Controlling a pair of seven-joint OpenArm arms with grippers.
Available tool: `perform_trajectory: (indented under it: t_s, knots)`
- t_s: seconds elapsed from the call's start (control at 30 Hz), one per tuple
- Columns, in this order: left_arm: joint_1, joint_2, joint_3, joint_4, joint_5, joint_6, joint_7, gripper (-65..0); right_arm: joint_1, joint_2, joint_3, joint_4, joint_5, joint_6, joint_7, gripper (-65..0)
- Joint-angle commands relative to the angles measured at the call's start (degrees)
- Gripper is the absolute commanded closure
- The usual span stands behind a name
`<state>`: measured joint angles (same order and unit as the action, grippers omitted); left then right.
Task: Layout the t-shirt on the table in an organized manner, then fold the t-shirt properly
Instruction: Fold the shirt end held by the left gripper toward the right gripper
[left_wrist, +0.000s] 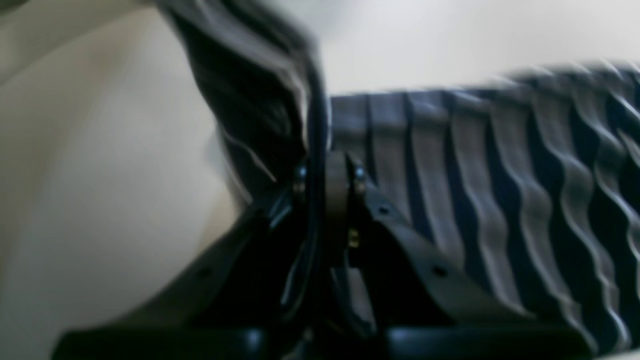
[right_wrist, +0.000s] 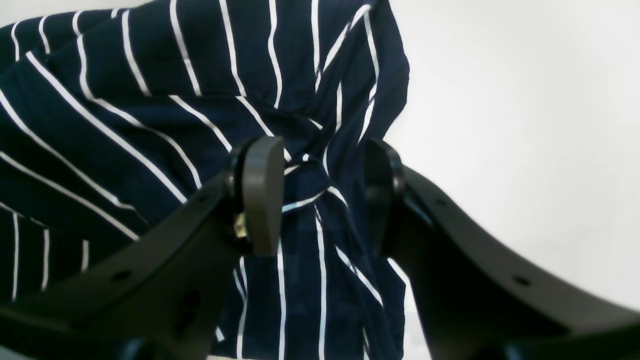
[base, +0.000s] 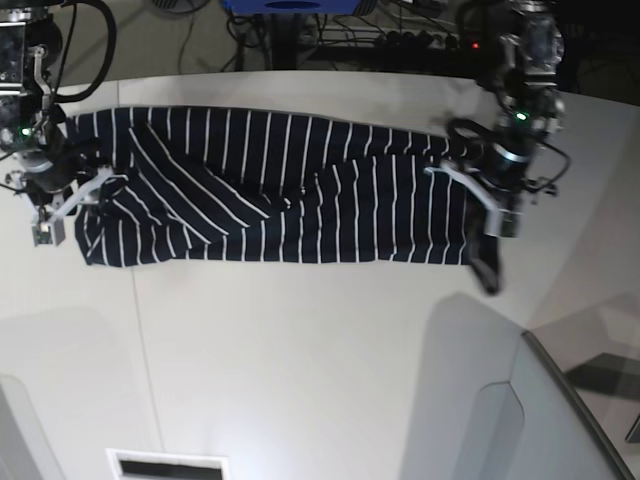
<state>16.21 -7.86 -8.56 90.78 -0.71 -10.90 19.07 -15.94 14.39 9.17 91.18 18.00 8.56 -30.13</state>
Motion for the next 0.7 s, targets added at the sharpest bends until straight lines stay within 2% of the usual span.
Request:
perform_trajectory:
  t_s: [0.0, 0.17, 0.37, 0.67]
  knots:
    - [-0.51, 0.6, 1.04, 1.13, 1.72, 0.57, -1.36, 0.0, 0.43, 0.77, 0.37, 1.18, 0.15, 0.01, 1.07, -25.1]
    - [-0.69, 5.35, 7.9, 0.87, 7.96, 0.57, -1.36, 0.0, 0.43, 0.86, 0.63, 1.18, 0.15, 0.01, 1.07, -25.1]
    - [-1.04, 8.25, 14.93, 0.78, 9.81, 0.57, -1.36, 0.0, 0.43, 0.86, 0.72, 1.09, 0.15, 0.01, 1.07, -25.1]
    - [-1.75, 8.6, 24.16, -3.0, 9.81, 0.57, -1.36, 0.0, 0.43, 0.86, 0.72, 1.09, 0.15, 0.01, 1.07, -25.1]
